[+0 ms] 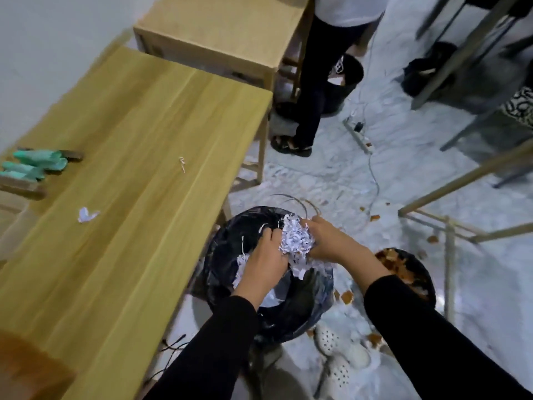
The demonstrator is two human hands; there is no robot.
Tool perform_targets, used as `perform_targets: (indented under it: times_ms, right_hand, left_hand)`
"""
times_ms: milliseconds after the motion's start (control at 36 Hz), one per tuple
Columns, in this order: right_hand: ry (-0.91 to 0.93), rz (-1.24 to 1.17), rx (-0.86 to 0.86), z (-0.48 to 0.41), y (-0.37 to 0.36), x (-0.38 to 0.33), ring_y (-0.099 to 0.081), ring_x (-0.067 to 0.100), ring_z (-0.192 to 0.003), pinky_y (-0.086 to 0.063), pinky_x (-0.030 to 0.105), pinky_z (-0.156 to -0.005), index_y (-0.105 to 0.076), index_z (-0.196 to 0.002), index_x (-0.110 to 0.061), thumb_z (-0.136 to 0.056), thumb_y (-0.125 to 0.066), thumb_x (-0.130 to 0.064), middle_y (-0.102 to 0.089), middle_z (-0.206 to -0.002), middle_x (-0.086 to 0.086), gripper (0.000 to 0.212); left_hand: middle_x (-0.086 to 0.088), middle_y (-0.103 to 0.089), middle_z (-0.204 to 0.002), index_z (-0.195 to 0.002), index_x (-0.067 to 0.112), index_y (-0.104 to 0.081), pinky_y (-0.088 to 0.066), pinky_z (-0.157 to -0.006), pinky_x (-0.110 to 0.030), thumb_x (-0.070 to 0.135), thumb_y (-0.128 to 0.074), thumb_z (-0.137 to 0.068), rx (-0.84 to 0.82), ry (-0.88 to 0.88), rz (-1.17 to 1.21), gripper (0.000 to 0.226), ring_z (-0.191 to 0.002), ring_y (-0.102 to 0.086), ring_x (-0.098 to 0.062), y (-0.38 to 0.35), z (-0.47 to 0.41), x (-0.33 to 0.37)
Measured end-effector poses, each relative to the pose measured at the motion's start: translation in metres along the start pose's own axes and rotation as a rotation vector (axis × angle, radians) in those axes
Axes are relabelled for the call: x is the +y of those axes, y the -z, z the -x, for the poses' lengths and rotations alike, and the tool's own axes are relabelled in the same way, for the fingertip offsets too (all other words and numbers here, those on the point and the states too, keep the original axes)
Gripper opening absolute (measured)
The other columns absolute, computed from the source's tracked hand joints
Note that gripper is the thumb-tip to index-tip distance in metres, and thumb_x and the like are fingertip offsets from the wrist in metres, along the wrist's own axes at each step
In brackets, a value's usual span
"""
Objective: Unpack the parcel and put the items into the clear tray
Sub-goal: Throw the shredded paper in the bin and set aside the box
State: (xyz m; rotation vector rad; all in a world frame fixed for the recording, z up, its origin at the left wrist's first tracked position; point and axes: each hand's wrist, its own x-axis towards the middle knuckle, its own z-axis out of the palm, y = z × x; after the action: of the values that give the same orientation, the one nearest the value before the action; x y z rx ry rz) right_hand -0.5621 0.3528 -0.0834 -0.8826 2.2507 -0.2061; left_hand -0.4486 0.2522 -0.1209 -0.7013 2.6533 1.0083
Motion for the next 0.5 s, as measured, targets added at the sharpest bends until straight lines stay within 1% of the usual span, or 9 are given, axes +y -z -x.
perform_targets:
  times_ms: [56, 111, 167, 250, 306, 361, 417, 500]
  right_hand:
    - [-0.032, -0.027, -0.016, 0.003, -0.011, 0.008, -0.050, 0.028, -0.109, -0.048, 0.032, -0.083, -0.036, -0.135, -0.022, -0.075, -0.069, -0.013, -0.039, -0.123, 0.008, 0.069]
    - [-0.047, -0.050, -0.037, 0.007, -0.019, 0.012, -0.049, 0.027, -0.110, -0.046, 0.032, -0.085, -0.033, -0.138, -0.020, -0.074, -0.071, -0.014, -0.035, -0.134, 0.010, 0.075]
    - [-0.047, -0.079, -0.057, 0.009, -0.026, 0.014, -0.049, 0.025, -0.107, -0.047, 0.032, -0.085, -0.031, -0.138, -0.021, -0.073, -0.072, -0.012, -0.033, -0.136, 0.010, 0.077]
    - [-0.033, -0.083, -0.063, 0.011, -0.031, 0.012, -0.046, 0.018, -0.096, -0.043, 0.028, -0.076, -0.028, -0.138, -0.023, -0.072, -0.071, -0.010, -0.036, -0.133, 0.008, 0.080]
    - [-0.027, -0.108, -0.074, 0.011, -0.034, 0.010, -0.045, 0.017, -0.095, -0.042, 0.027, -0.076, -0.028, -0.139, -0.024, -0.073, -0.073, -0.011, -0.035, -0.133, 0.008, 0.081]
    - [-0.018, -0.122, -0.089, 0.010, -0.035, 0.007, -0.048, 0.017, -0.097, -0.045, 0.028, -0.080, -0.029, -0.138, -0.025, -0.072, -0.074, -0.011, -0.035, -0.134, 0.007, 0.082]
    - [-0.013, -0.126, -0.100, 0.009, -0.036, 0.006, -0.051, 0.020, -0.105, -0.048, 0.032, -0.089, -0.029, -0.139, -0.027, -0.070, -0.077, -0.013, -0.034, -0.137, 0.007, 0.085]
    - [-0.017, -0.126, -0.123, 0.011, -0.034, 0.002, -0.045, 0.024, -0.122, -0.043, 0.037, -0.102, -0.026, -0.143, -0.027, -0.068, -0.080, -0.017, -0.029, -0.145, 0.004, 0.093]
  left_hand:
    - [-0.012, -0.036, -0.128, -0.129, 0.009, -0.037, -0.043, -0.085, -0.041, 0.016, -0.054, -0.090, -0.044, 0.000, -0.009, 0.043, -0.111, -0.047, -0.032, -0.010, 0.000, -0.002]
    - [-0.011, -0.034, -0.130, -0.133, 0.009, -0.033, -0.042, -0.092, -0.039, 0.019, -0.054, -0.090, -0.071, -0.010, -0.037, 0.049, -0.117, -0.043, -0.030, -0.017, 0.001, -0.006]
    - [-0.011, -0.034, -0.130, -0.136, 0.009, -0.030, -0.041, -0.095, -0.038, 0.022, -0.055, -0.090, -0.089, -0.024, -0.088, 0.054, -0.119, -0.041, -0.029, -0.020, 0.003, -0.010]
    - [-0.011, -0.034, -0.130, -0.136, 0.009, -0.030, -0.040, -0.097, -0.037, 0.026, -0.057, -0.090, -0.105, -0.015, -0.147, 0.056, -0.119, -0.040, -0.028, -0.020, 0.004, -0.017]
    - [-0.010, -0.034, -0.130, -0.136, 0.010, -0.030, -0.039, -0.097, -0.037, 0.026, -0.057, -0.089, -0.108, -0.003, -0.156, 0.056, -0.119, -0.039, -0.028, -0.019, 0.005, -0.020]
    - [-0.010, -0.034, -0.130, -0.136, 0.011, -0.030, -0.038, -0.098, -0.038, 0.027, -0.057, -0.089, -0.120, 0.010, -0.168, 0.056, -0.120, -0.038, -0.027, -0.017, 0.006, -0.021]
    - [-0.010, -0.034, -0.132, -0.137, 0.011, -0.030, -0.037, -0.101, -0.040, 0.027, -0.057, -0.089, -0.133, 0.018, -0.178, 0.058, -0.122, -0.037, -0.027, -0.016, 0.007, -0.023]
    - [-0.010, -0.033, -0.137, -0.140, 0.012, -0.027, -0.036, -0.103, -0.041, 0.028, -0.057, -0.089, -0.143, 0.023, -0.167, 0.061, -0.126, -0.036, -0.028, -0.013, 0.010, -0.025]
